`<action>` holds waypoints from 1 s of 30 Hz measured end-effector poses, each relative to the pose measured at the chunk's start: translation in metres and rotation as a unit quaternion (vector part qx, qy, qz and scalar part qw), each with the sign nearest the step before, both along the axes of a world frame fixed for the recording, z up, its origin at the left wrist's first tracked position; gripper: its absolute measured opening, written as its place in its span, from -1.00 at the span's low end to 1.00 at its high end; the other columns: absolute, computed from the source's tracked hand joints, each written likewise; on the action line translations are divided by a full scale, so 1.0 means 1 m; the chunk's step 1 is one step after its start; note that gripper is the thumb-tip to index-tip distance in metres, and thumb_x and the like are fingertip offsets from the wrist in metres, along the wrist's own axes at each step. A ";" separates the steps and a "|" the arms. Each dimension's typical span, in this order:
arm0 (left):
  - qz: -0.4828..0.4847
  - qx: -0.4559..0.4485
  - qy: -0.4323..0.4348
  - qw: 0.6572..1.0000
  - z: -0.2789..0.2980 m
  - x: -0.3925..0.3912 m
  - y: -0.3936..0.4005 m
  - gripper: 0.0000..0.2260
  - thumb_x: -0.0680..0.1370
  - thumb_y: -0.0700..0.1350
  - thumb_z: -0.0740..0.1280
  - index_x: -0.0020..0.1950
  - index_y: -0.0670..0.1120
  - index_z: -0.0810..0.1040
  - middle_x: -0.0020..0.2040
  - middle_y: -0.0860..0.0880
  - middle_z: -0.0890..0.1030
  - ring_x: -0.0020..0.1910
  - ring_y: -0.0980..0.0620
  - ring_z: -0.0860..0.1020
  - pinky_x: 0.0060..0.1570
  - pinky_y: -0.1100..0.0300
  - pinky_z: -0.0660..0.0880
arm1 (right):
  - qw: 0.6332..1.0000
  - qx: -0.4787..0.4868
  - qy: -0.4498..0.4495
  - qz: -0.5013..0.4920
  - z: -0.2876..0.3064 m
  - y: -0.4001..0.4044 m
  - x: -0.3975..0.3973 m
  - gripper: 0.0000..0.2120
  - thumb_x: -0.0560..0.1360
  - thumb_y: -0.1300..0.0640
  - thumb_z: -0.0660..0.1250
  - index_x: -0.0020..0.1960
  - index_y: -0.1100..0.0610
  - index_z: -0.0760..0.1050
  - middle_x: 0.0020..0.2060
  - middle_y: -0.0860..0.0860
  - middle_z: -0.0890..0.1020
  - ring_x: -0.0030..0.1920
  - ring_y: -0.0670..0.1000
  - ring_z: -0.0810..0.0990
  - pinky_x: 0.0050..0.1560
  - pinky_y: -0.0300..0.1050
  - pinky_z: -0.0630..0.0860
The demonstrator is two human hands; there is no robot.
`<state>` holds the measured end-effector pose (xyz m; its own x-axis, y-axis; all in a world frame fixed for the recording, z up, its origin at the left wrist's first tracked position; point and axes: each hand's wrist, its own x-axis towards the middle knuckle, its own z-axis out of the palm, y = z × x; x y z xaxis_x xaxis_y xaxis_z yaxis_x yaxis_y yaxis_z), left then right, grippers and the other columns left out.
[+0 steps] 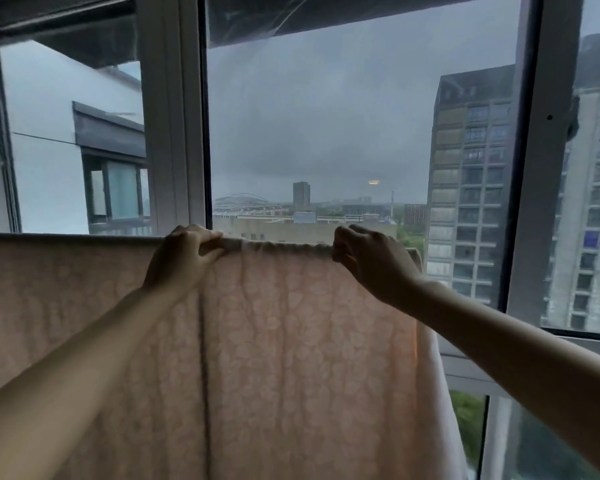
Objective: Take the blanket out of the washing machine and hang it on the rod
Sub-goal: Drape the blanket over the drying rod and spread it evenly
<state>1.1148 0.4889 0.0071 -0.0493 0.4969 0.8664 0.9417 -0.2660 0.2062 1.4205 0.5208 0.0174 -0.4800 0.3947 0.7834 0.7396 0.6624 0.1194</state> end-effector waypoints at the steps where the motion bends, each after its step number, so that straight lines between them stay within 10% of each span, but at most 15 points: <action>1: -0.011 -0.004 0.002 1.000 0.003 -0.005 -0.001 -0.74 0.48 -0.13 0.45 0.15 -0.13 0.63 0.05 -0.08 0.65 0.00 0.04 0.53 0.03 0.20 0.41 | 1.000 -0.007 0.011 0.007 0.001 0.000 -0.002 -0.86 0.54 0.02 0.31 -0.01 0.08 0.48 -0.12 -0.02 0.59 -0.22 0.00 0.59 -0.22 0.04 0.59; 20: -0.182 -0.032 -0.097 0.978 0.012 -0.057 0.019 -0.89 0.44 -0.27 0.45 -0.05 -0.14 0.67 -0.09 -0.10 0.68 -0.11 0.20 0.62 0.00 0.50 0.46 | 0.984 -0.054 0.162 0.059 -0.013 -0.002 -0.027 -0.92 0.55 0.29 0.28 -0.12 0.20 0.46 -0.18 0.11 0.66 -0.19 0.06 0.62 -0.15 0.07 0.59; 26: -0.155 0.065 -0.205 0.964 0.010 -0.043 0.013 -0.93 0.57 -0.20 0.31 0.00 -0.10 0.58 -0.08 -0.09 0.61 -0.16 0.17 0.53 -0.17 0.52 0.39 | 0.929 -0.108 0.326 0.138 0.011 -0.010 -0.019 -0.93 0.54 0.28 0.31 -0.10 0.26 0.44 -0.18 0.05 0.63 -0.11 -0.09 0.61 -0.07 -0.21 0.52; 30: -0.115 0.141 -0.051 0.982 -0.019 -0.031 -0.004 -0.94 0.60 -0.22 0.25 -0.01 -0.18 0.50 -0.12 -0.06 0.47 -0.19 0.14 0.39 -0.13 0.50 0.30 | 0.989 0.021 0.097 0.110 -0.010 -0.020 -0.008 -0.90 0.58 0.20 0.22 0.02 0.21 0.48 0.00 0.06 0.62 0.02 0.00 0.59 0.05 -0.22 0.49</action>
